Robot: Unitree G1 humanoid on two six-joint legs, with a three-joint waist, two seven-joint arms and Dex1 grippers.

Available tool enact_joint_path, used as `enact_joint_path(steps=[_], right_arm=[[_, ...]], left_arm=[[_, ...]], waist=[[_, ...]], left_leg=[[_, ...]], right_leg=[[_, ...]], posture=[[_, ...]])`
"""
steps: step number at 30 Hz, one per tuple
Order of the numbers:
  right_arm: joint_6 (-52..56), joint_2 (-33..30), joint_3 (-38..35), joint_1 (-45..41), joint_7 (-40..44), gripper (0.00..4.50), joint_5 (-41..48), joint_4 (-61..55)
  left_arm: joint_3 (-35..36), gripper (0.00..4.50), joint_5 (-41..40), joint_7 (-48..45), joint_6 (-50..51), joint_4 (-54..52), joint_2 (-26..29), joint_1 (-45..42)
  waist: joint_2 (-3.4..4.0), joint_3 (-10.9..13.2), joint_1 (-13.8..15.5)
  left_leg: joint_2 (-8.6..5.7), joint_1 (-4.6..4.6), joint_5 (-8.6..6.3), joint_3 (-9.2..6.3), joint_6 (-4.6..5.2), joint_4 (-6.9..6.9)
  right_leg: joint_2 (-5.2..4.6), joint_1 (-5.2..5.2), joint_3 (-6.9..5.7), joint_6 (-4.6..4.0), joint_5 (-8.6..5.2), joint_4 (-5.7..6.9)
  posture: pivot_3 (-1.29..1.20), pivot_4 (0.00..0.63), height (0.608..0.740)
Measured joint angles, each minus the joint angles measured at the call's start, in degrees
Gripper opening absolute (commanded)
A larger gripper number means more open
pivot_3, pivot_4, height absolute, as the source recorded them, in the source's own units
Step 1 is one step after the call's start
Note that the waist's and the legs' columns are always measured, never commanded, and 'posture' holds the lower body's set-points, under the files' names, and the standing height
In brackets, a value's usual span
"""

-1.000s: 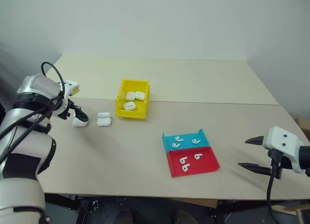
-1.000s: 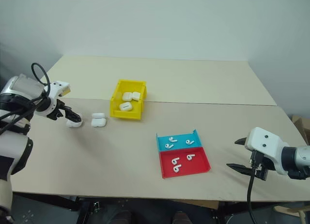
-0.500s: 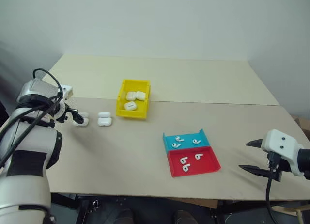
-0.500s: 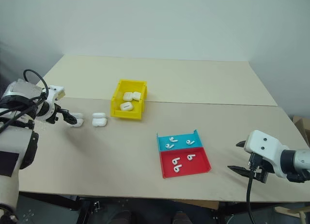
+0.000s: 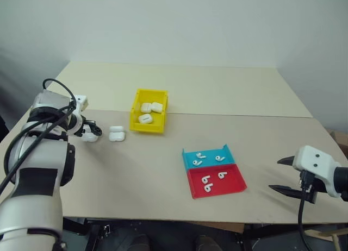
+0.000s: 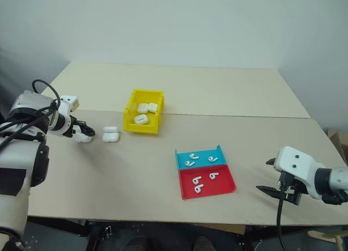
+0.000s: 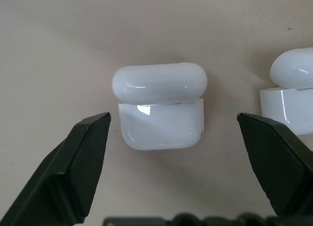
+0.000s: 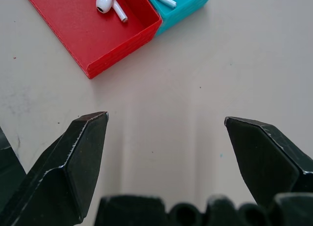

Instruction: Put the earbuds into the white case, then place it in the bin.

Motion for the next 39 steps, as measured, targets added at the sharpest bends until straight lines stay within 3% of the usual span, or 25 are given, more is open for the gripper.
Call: enact_joint_path(steps=[16, 34, 37, 39], right_arm=[[1.7, 0.4, 0.0, 1.0, -1.2, 4.42, -0.3, -2.1], [1.7, 0.4, 0.0, 2.3, -1.7, 4.42, -2.5, -2.1], [1.7, 0.4, 0.0, 2.3, -1.7, 4.50, -2.6, -2.1], [1.7, 0.4, 0.0, 2.4, -1.7, 4.50, -2.8, -2.1]], left_arm=[[3.4, 4.50, 0.7, 4.4, -0.6, 0.7, -0.2, 1.0], [3.3, 4.50, 2.4, 3.3, -0.6, 0.8, -1.8, 2.6], [3.2, 3.90, 2.6, 3.1, -0.7, 0.8, -2.0, 2.6], [3.3, 3.22, 2.7, 3.2, -0.9, 0.8, -2.2, 2.6]], waist=[[0.00, 0.0, 0.0], [0.00, 0.0, 0.0], [0.00, 0.0, 0.0], [0.00, 0.0, 0.0]], left_leg=[[-0.01, 0.00, 0.00, -0.01, -0.01, 0.00], [-0.02, 0.03, 0.01, -0.01, -0.02, 0.02], [-0.03, 0.03, 0.01, -0.02, -0.02, 0.02], [-0.03, 0.04, 0.02, -0.02, -0.03, 0.02]], right_leg=[[0.00, 0.00, 0.00, 0.00, 0.00, 0.02], [-0.01, 0.01, 0.00, 0.00, 0.00, 0.08], [-0.01, 0.01, 0.00, 0.00, 0.00, 0.09], [-0.01, 0.01, 0.00, 0.00, 0.00, 0.10]], posture=[[0.00, 0.150, 0.740], [0.00, 0.150, 0.740], [0.00, 0.150, 0.740], [0.00, 0.150, 0.740]])
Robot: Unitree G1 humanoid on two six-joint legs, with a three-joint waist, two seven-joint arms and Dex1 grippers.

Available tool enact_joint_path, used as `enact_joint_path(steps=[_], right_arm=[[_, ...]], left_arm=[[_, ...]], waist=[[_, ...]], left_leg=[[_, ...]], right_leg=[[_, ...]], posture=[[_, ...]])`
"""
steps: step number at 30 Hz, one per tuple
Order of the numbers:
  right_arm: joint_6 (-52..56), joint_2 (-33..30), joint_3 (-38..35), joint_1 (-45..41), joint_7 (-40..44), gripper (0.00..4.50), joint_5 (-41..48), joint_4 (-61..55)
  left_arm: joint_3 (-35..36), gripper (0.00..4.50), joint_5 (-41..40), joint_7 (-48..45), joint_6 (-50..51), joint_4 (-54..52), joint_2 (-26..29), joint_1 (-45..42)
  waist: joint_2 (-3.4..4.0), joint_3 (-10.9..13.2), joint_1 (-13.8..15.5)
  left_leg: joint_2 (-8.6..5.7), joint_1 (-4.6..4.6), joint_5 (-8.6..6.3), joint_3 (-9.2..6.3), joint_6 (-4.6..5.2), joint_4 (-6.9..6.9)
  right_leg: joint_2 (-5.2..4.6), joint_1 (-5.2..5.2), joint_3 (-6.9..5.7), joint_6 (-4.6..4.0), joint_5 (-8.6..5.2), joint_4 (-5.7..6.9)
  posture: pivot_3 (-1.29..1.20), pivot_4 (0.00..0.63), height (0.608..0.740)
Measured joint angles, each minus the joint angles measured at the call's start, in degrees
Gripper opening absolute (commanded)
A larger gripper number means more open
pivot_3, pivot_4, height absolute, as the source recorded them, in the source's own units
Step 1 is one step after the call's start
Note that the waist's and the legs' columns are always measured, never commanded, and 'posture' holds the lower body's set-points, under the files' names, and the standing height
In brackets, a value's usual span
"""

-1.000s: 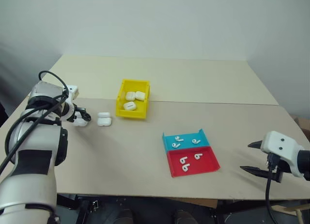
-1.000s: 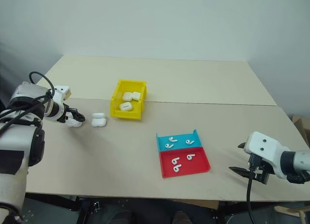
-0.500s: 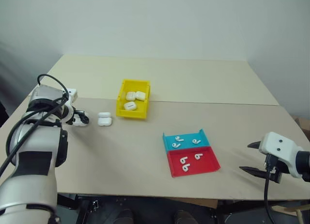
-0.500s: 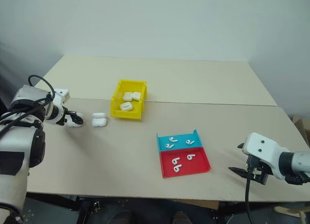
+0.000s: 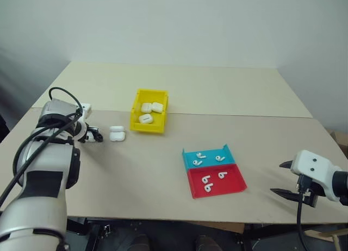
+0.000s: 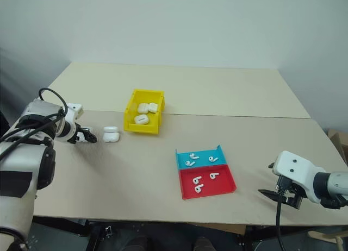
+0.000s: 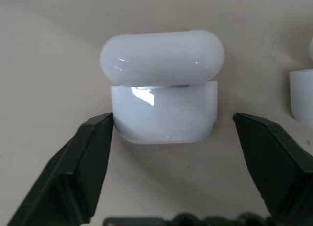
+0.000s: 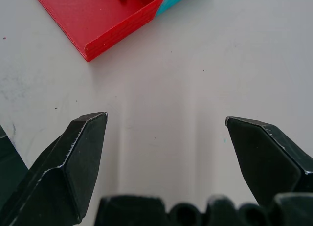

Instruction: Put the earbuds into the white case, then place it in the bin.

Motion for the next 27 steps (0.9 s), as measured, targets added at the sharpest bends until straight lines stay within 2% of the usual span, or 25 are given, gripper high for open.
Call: enact_joint_path(steps=[2, 10, 14, 18, 21, 24, 27], right_arm=[[0.0, 0.0, 0.0, 0.1, 0.0, 4.50, -0.2, 0.0], [0.0, 0.1, 0.0, 0.1, 0.0, 4.50, -0.3, -0.1], [-0.1, 0.1, 0.0, 0.1, 0.0, 4.50, -0.7, -0.1], [-0.1, 0.1, 0.0, 0.0, 0.0, 4.50, -0.7, -0.2], [-0.2, 0.1, -0.2, 0.0, 0.2, 4.50, -0.7, -0.4], [-0.3, 0.4, -0.9, -0.4, 0.5, 4.50, -0.1, -0.5], [-0.5, 0.6, -0.9, -1.2, 0.3, 4.50, -0.2, 0.1]], left_arm=[[0.1, 2.68, 0.0, 0.3, 0.0, 0.0, 0.0, 0.0], [-0.5, 2.69, 1.3, 0.5, -2.4, -0.2, 0.1, 0.1], [-2.7, 2.69, 3.0, -2.9, -4.6, -3.1, 1.5, 0.1], [-5.0, 2.69, 3.5, -11.6, -5.0, -17.4, 5.7, 1.6], [-6.1, 2.69, 2.3, -18.1, 3.3, -37.0, 10.9, 6.2], [-5.8, 2.69, 0.1, -20.4, 10.3, -52.5, 14.0, 12.5], [-2.7, 2.69, -3.6, -20.1, 14.5, -63.8, 14.2, 18.4]], waist=[[0.00, 0.0, 0.0], [0.00, 0.0, 0.0], [0.00, 0.0, 0.0], [-0.01, 0.0, 0.0], [0.03, 0.0, -0.3], [0.04, 0.0, -0.3], [0.01, 0.0, -0.2]], left_leg=[[0.00, 0.01, 0.00, 0.00, 0.00, 0.00], [0.00, 0.02, 0.01, 0.00, -0.02, 0.00], [-0.01, 0.02, 0.01, 0.00, -0.02, 0.00], [0.00, 0.00, 0.03, 0.00, -0.06, 0.00], [0.02, 0.02, 0.03, 0.02, -0.06, -0.01], [0.02, 0.10, 0.04, 0.02, -0.06, 0.00], [0.03, 0.14, 0.07, 0.00, -0.11, 0.06]], right_leg=[[0.00, 0.00, 0.00, 0.00, 0.00, 0.02], [0.00, 0.00, 0.01, 0.00, 0.00, 0.06], [0.00, 0.00, 0.01, 0.00, 0.00, 0.06], [0.00, -0.02, 0.01, 0.00, 0.00, 0.06], [-0.01, -0.02, 0.05, 0.03, -0.02, 0.09], [-0.02, -0.01, 0.07, 0.04, -0.04, 0.24], [-0.01, 0.01, 0.06, 0.03, -0.04, 0.34]], posture=[[0.00, 0.150, 0.740], [0.00, 0.150, 0.740], [0.00, 0.150, 0.740], [0.00, 0.150, 0.740], [0.00, 0.150, 0.740], [0.00, 0.150, 0.740], [0.00, 0.150, 0.740]])
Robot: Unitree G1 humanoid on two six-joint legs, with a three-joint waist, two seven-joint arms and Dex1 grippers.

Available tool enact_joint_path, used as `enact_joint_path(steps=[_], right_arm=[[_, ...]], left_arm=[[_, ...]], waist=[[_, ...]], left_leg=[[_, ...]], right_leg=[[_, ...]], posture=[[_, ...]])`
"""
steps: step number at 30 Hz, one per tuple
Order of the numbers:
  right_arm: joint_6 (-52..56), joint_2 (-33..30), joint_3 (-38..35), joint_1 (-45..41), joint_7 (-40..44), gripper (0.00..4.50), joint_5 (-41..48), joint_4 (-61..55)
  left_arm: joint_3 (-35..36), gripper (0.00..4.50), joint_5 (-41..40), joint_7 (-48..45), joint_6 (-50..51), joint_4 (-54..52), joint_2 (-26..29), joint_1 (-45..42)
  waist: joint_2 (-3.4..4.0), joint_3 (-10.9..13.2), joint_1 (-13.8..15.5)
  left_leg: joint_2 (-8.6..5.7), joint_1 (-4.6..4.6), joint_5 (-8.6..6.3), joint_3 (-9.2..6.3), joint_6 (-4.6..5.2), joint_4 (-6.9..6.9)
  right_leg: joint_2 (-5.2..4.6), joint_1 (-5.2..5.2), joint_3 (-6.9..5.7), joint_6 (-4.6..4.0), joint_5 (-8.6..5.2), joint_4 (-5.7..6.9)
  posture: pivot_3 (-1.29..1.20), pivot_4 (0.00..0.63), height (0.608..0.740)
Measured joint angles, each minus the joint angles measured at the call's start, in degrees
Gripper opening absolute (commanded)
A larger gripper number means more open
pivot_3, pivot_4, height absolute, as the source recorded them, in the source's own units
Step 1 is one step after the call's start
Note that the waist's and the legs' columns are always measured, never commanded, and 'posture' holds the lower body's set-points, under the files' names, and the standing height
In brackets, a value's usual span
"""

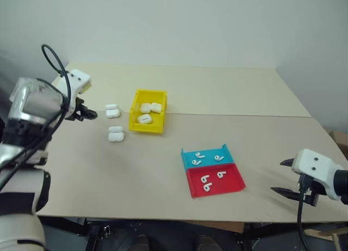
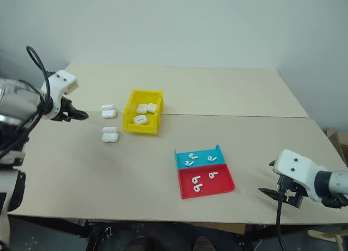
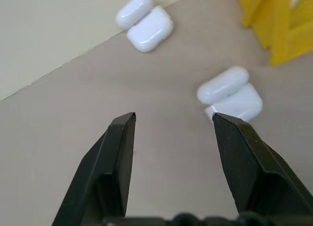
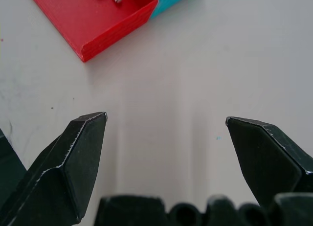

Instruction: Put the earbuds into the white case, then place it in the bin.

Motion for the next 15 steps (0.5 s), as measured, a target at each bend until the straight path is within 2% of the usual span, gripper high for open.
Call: enact_joint_path(steps=[5, 12, 15], right_arm=[[-1.9, 0.2, 2.0, -2.6, -0.5, 4.50, -0.4, 1.6], [-2.3, 0.8, 2.2, -2.6, -0.8, 4.50, -0.6, 2.0], [-2.3, 1.0, 2.2, -2.0, -0.8, 4.50, -0.6, 1.9]], left_arm=[[0.0, 2.69, -4.0, 1.5, 9.2, -4.5, 0.0, 0.0], [-1.9, 2.69, -7.0, 9.0, 19.3, -4.3, -4.9, 0.0], [-2.1, 3.23, -8.1, 12.0, 20.9, -4.5, -5.5, 0.2]], waist=[[0.01, 0.0, 0.1], [0.01, 0.0, 0.2], [0.00, 0.0, 0.1]], left_leg=[[-0.02, 0.14, 0.01, -0.02, 0.00, 0.08], [-0.03, 0.07, 0.00, -0.07, 0.02, 0.08], [-0.03, 0.03, 0.00, -0.08, 0.02, 0.08]], right_leg=[[0.00, 0.11, 0.01, 0.01, -0.01, 0.07], [0.00, 0.12, -0.01, 0.01, -0.01, -0.01], [0.01, 0.08, -0.01, 0.00, 0.00, -0.01]], posture=[[0.00, 0.150, 0.740], [0.00, 0.150, 0.740], [0.00, 0.150, 0.740]])
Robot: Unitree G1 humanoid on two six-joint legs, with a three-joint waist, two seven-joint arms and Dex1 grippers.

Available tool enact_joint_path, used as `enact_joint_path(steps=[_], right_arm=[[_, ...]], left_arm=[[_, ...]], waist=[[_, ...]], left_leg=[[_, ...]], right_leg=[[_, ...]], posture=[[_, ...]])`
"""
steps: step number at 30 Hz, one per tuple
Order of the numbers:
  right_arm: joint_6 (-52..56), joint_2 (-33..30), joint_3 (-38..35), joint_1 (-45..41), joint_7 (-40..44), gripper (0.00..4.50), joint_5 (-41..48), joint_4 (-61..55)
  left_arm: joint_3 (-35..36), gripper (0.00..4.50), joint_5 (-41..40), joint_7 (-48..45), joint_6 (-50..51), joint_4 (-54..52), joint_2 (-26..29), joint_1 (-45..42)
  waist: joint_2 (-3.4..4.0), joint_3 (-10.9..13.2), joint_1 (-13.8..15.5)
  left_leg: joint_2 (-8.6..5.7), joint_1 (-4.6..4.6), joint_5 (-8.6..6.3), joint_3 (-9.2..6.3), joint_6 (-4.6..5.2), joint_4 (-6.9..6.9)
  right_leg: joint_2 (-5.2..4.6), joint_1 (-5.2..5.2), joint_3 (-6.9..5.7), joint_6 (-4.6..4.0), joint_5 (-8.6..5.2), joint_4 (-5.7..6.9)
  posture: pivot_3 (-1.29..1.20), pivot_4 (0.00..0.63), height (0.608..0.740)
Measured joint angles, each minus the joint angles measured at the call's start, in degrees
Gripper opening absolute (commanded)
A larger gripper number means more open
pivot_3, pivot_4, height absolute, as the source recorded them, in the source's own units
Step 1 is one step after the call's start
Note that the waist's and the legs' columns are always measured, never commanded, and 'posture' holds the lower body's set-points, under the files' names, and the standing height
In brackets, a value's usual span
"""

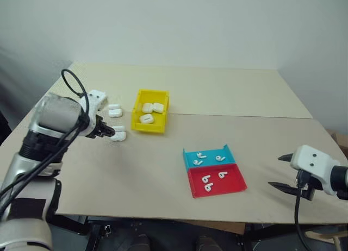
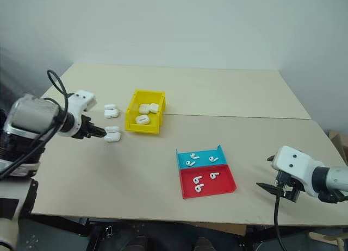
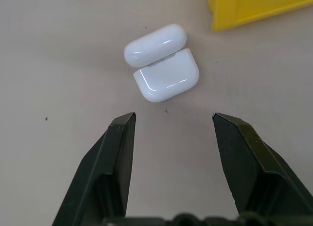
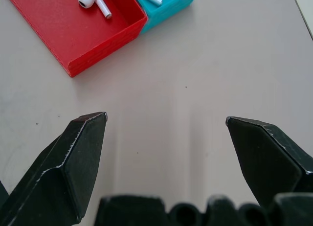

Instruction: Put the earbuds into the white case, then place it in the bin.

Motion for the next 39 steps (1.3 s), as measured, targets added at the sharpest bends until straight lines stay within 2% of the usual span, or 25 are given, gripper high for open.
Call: enact_joint_path(steps=[4, 8, 12, 16, 20, 27, 39], right_arm=[[0.0, 0.4, 0.0, 1.0, 0.0, 4.50, 0.0, -0.2], [0.0, 0.4, 0.0, 0.9, 0.0, 4.50, 0.0, -0.4], [0.0, 0.4, 0.9, 0.5, -0.1, 4.50, -0.2, -0.2], [0.0, 0.4, 2.2, -0.4, -0.2, 4.50, -0.5, 0.2], [0.0, 0.4, 2.3, -0.7, -0.3, 4.50, -0.6, 0.2], [0.0, 0.4, 2.4, -0.6, -0.4, 4.50, -1.1, 0.1], [0.1, 0.5, 2.5, 1.1, -1.0, 4.50, -1.3, -0.2]], left_arm=[[1.2, 4.48, -1.4, 3.4, 1.3, -0.3, -1.0, -0.2], [1.5, 4.48, -3.1, 6.5, 1.8, 1.0, -1.4, -1.0], [4.5, 4.48, -5.0, 10.0, 2.0, 7.1, -2.9, -4.8], [13.9, 4.48, -3.4, 19.2, 2.0, 19.8, -9.1, -9.7], [18.9, 4.48, -1.8, 26.8, 2.0, 26.7, -11.7, -11.3], [20.4, 4.48, -4.6, 30.5, 2.0, 29.8, -13.4, -13.9], [17.1, 4.48, -7.1, 33.3, 2.0, 28.7, -16.0, -11.1]], waist=[[0.00, 0.0, -0.1], [0.00, 0.0, -0.1], [0.00, 0.0, 0.0], [-0.01, 0.0, 0.1], [-0.01, 0.0, 0.0], [-0.01, 0.0, 0.1], [-0.02, 0.0, 0.0]], left_leg=[[-0.02, 0.03, 0.00, 0.00, 0.00, 0.00], [-0.03, 0.05, 0.00, -0.01, 0.00, 0.00], [-0.04, 0.03, 0.00, -0.02, 0.00, 0.00], [-0.11, 0.04, 0.00, -0.08, 0.00, 0.00], [-0.12, -0.06, 0.00, -0.13, 0.00, 0.00], [-0.15, -0.05, 0.00, -0.14, -0.01, -0.01], [-0.17, -0.05, 0.01, -0.15, -0.03, -0.03]], right_leg=[[-0.01, 0.01, 0.01, 0.00, 0.00, 0.03], [-0.01, 0.02, 0.01, 0.00, 0.00, 0.03], [-0.01, 0.02, 0.00, 0.00, 0.00, -0.01], [-0.04, 0.04, -0.03, 0.00, 0.00, 0.00], [-0.05, 0.00, -0.05, 0.00, 0.00, -0.03], [-0.07, 0.00, -0.07, 0.01, 0.00, -0.02], [-0.09, 0.00, -0.06, 0.01, 0.00, -0.02]], posture=[[0.00, 0.150, 0.740], [0.00, 0.150, 0.740], [0.00, 0.150, 0.740], [0.00, 0.150, 0.740], [0.00, 0.150, 0.740], [0.00, 0.150, 0.740], [0.00, 0.150, 0.740]])
